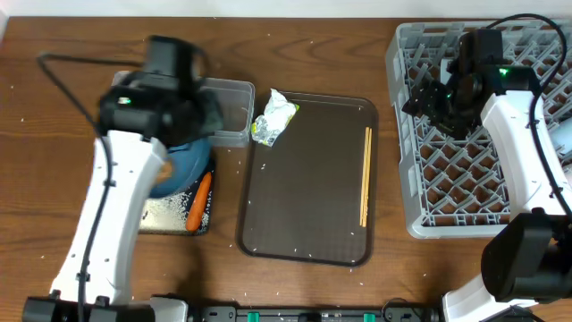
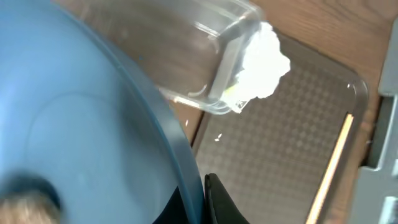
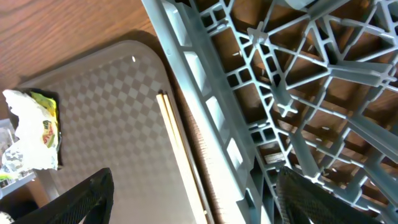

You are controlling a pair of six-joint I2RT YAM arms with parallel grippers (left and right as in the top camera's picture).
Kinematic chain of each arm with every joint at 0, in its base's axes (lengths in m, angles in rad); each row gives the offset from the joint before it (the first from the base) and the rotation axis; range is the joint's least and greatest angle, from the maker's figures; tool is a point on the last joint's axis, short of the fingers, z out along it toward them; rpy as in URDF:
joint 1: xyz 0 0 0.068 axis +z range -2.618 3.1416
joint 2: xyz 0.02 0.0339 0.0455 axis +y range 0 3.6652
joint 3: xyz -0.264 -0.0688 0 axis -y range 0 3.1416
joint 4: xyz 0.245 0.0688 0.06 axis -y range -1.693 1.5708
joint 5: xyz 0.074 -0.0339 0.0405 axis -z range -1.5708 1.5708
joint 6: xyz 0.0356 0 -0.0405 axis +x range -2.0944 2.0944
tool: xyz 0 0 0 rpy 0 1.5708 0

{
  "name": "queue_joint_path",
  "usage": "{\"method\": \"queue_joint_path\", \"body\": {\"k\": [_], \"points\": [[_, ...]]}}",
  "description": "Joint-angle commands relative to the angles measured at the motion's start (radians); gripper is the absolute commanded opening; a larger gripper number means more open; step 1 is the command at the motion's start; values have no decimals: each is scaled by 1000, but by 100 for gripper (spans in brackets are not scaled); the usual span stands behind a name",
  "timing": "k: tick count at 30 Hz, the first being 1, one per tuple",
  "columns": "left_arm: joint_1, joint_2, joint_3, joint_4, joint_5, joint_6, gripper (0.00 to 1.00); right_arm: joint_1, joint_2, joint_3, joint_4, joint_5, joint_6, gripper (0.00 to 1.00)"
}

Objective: Sort waste into correct bins and load items into the dishwasher rack
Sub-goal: 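Lift the blue plate with the left gripper over the black tray, then tip the plate with the left gripper to drop the pastry onto the black tray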

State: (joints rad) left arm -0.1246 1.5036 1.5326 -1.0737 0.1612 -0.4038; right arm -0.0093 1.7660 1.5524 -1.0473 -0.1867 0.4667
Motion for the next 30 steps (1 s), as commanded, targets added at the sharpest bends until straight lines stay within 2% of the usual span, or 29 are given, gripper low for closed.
{"method": "queue_joint_path", "body": {"k": [1, 6, 17, 23, 30], "points": [[87, -2, -39, 6, 187, -20, 6, -5, -23, 4, -1, -5, -19, 77], [187, -17, -81, 32, 307, -19, 6, -12, -23, 4, -5, -5, -19, 77], [437, -121, -377, 325, 737, -35, 6, -12, -23, 4, -4, -5, -19, 78], [536, -159, -415, 415, 973, 55, 6, -12, -23, 4, -5, -5, -19, 78], [636, -306, -415, 457, 1006, 32, 6, -12, -23, 4, -5, -5, -19, 78]]}}
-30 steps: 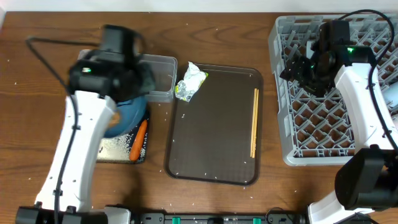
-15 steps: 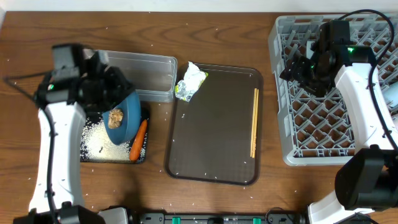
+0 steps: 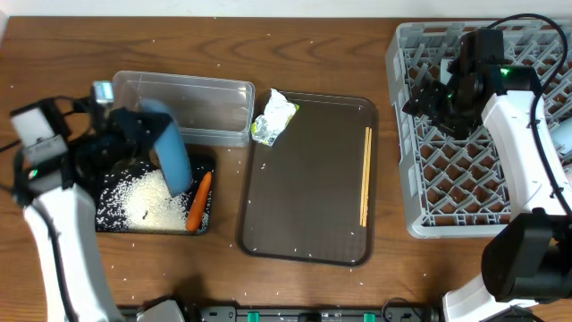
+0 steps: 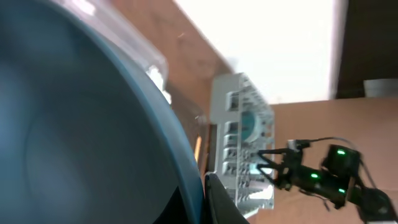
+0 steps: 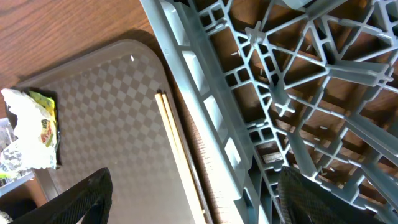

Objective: Sort waste into correct bins and load items into the dishwasher rack
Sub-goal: 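Tip the plate with the left gripper to drop the pastry onto the black tray, then carry the blue plate with the left gripper toward the grey rack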

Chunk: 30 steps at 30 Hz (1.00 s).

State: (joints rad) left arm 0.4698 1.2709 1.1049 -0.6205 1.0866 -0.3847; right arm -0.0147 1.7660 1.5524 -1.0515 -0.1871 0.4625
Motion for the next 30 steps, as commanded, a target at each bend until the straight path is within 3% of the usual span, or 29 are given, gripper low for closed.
{"method": "queue_joint_path", "body": {"k": [1, 9, 19, 23, 30], "points": [[64, -95, 13, -4, 88, 13, 6, -6, -23, 4, 0, -5, -15, 78], [175, -140, 9, -139, 104, 111, 7, -7, -23, 4, 0, -5, -15, 78], [174, -130, -67, -58, 147, 114, 6, -8, -23, 4, 0, -5, -15, 78], [162, -130, -67, 76, 216, 47, 6, -9, -24, 4, 1, -5, -15, 77], [-37, -124, -67, 586, 213, -256, 6, -87, -103, 5, 23, -31, -15, 77]]}}
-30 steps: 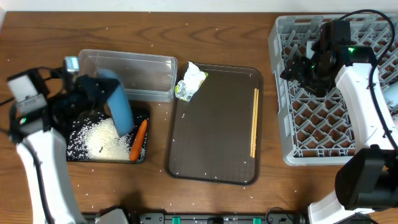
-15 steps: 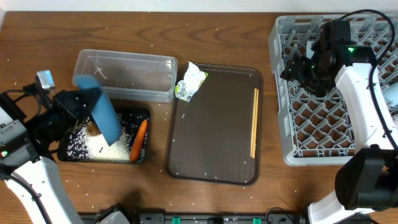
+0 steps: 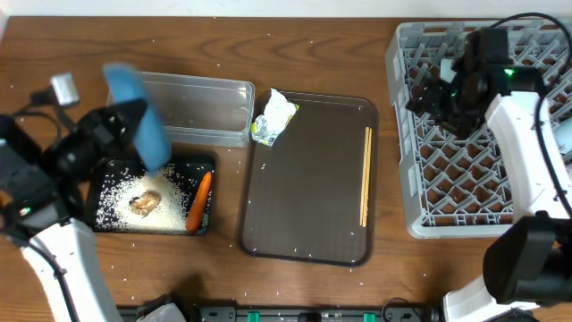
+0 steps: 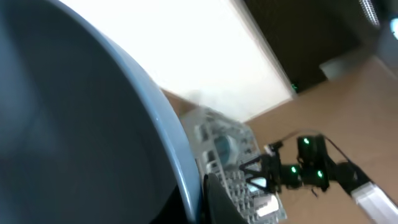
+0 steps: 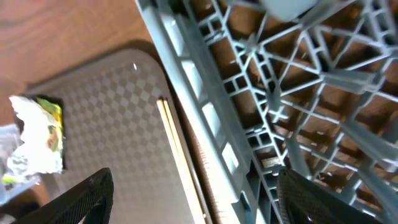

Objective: Sort waste into correct bins and load items into the dishwasher rack
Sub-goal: 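Carry the blue plate with the left gripper toward the grey rack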

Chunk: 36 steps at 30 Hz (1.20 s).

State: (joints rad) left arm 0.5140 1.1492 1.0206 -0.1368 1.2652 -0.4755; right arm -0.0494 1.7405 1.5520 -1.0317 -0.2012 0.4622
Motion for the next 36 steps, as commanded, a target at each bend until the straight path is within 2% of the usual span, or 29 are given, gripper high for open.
{"method": "queue_joint_path", "body": {"k": [1, 5, 9, 13, 16, 20, 24, 30, 36], "points": [[-129, 4, 17, 191, 12, -218, 6, -71, -100, 6, 4, -16, -14, 77], [-311, 63, 18, 492, -70, -359, 6, -148, -203, 6, 5, -16, -14, 77], [-520, 193, 27, 743, -163, -467, 6, -256, -325, 6, 3, -17, -3, 77], [-735, 370, 88, 959, -210, -517, 7, -372, -424, 5, -2, -16, 3, 78], [-887, 500, 163, 1058, -248, -518, 6, -438, -473, 5, -21, -18, 20, 79], [-1069, 664, 293, 1094, -295, -517, 6, -483, -498, 5, -58, -44, 19, 79], [-1183, 777, 424, 1105, -315, -517, 6, -484, -491, 5, -94, -47, 14, 80], [-1284, 859, 516, 1104, -501, -521, 6, -484, -477, 5, -102, -42, 12, 79], [-1312, 896, 520, 1096, -671, -657, 6, -496, -477, 5, -100, -43, 29, 80]]}}
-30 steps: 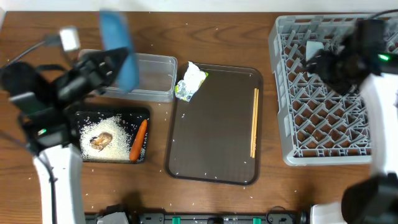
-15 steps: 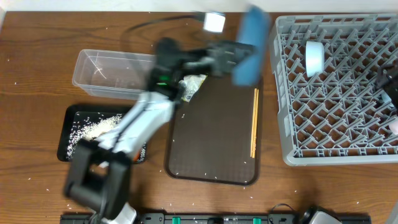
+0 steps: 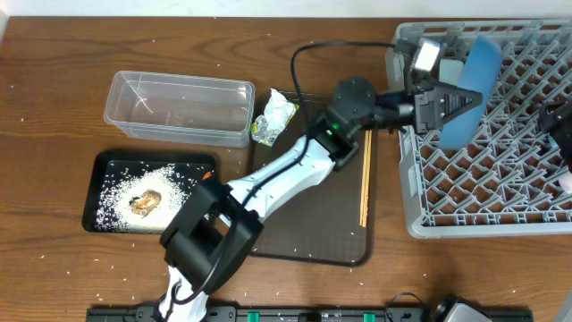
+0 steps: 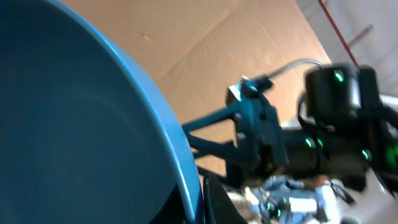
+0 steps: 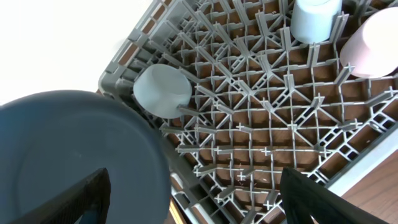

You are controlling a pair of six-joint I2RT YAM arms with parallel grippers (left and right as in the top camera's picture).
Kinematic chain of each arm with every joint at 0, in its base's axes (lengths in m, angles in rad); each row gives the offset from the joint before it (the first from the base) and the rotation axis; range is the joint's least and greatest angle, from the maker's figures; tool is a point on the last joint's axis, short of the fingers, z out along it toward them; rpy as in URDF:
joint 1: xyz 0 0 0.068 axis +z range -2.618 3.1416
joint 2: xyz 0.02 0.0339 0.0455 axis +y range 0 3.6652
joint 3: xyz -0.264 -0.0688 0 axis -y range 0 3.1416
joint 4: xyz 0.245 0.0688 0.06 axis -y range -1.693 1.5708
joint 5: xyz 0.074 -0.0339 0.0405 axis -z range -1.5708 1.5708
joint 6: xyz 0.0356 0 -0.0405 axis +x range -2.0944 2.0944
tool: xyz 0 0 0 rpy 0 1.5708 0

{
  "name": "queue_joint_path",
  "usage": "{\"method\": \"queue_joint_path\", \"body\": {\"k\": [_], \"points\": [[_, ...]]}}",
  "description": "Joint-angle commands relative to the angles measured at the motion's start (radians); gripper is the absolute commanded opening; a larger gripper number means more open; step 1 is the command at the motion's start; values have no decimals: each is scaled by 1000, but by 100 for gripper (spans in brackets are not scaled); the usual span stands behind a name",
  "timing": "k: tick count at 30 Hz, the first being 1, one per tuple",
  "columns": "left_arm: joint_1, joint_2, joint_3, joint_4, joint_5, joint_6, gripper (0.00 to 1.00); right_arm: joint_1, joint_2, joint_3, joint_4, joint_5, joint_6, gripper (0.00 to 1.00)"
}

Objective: Sort waste into correct bins and load items into the dishwasher rack
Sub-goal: 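Carry the blue plate with the left gripper toward the grey rack, then lower the blue plate upright into the rack slots and release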

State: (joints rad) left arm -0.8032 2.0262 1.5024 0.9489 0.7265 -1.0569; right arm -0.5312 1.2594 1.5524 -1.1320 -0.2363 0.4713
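My left gripper (image 3: 440, 105) is shut on the rim of a blue plate (image 3: 471, 72) and holds it on edge over the upper left of the grey dishwasher rack (image 3: 500, 192). In the left wrist view the plate (image 4: 81, 124) fills the left, with the gripper (image 4: 202, 202) clamped on its edge. The right gripper (image 5: 199, 208) is open above the rack (image 5: 261, 124), with the plate (image 5: 74, 155) at lower left. In the overhead view that arm shows only at the right edge (image 3: 561, 125).
Cups stand in the rack: light blue ones (image 5: 163, 91) (image 5: 316, 18) and a pink one (image 5: 376, 43). Chopsticks (image 3: 365, 179) lie on the brown tray (image 3: 304, 215). A crumpled wrapper (image 3: 274, 118) sits beside the clear bin (image 3: 179, 107). The black bin (image 3: 98, 179) holds rice and food scraps.
My left gripper, which held the blue plate above the black bin at the left, now holds it over the rack's left part. The right arm stands at the rack's right edge.
The left gripper held the blue plate over the black bin. A second later the plate stood tilted on edge there, with rice in the bin. Then it was raised, rice and scraps lying below. Now it is across the table over the rack.
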Motion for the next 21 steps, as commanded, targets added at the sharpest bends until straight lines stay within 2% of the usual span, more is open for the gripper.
{"method": "queue_joint_path", "body": {"k": [1, 10, 17, 21], "points": [[6, 27, 39, 11, -159, -107, 6, -14, 4, 5, 1, -8, 22, 80], [-31, 129, 141, 11, -212, -302, 6, -14, 4, 5, -10, -8, 21, 80], [-90, 162, 172, -5, -227, -316, 6, -14, 4, 5, -29, -8, 10, 80], [-116, 163, 172, -34, -257, -373, 6, -14, 4, 5, -32, -8, -3, 80]]}}
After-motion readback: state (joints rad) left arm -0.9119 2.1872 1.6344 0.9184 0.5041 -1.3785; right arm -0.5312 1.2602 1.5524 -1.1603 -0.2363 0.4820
